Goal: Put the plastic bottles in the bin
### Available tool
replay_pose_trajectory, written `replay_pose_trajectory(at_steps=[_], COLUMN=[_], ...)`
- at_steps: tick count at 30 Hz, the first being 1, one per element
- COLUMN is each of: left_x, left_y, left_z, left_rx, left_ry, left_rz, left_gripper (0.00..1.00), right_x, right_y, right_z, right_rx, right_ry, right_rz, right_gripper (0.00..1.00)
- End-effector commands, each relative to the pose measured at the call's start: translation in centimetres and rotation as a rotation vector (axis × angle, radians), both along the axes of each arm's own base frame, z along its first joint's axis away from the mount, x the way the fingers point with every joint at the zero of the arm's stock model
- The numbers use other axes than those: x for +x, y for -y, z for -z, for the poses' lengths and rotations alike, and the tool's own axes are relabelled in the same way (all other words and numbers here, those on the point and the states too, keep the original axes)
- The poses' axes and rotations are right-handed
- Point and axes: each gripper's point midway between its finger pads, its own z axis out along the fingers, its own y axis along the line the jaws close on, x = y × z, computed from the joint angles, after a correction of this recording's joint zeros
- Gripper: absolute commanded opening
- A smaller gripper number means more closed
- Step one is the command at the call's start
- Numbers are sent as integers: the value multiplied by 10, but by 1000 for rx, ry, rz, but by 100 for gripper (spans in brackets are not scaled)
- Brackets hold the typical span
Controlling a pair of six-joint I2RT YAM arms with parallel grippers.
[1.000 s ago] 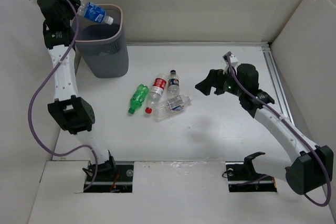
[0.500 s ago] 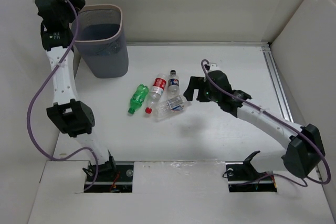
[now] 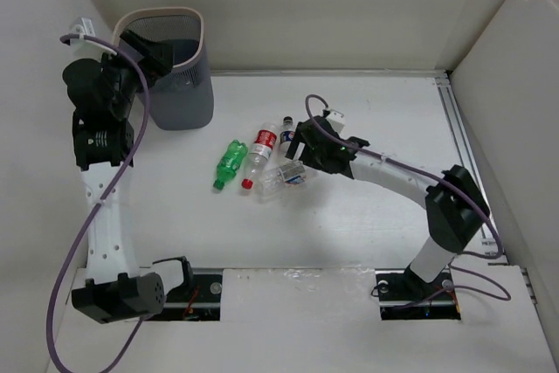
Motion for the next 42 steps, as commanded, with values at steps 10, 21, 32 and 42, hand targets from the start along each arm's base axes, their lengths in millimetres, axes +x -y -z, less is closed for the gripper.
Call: replay_pose_trajectory(at_steps=[10,21,32,42], left_x=[-30,-30,-50,-67], left_y=[18,26,36,148], left_z=[27,47,41,60], left_rx=[66,69,77,113], left_ry=[-7,-33,-4,-23], left_rz=[95,147,195,522], left_gripper=[100,100,100,100], right_x=[1,-12,-35,-38], right_y=[-6,8,38,85], right_z=[53,93,92,-20], right_rx=[-46,-106,-114,-138], right_ry=[-119,-202,-194,55], right_rz=[116,168,214,197], right_gripper=[100,96,12,0])
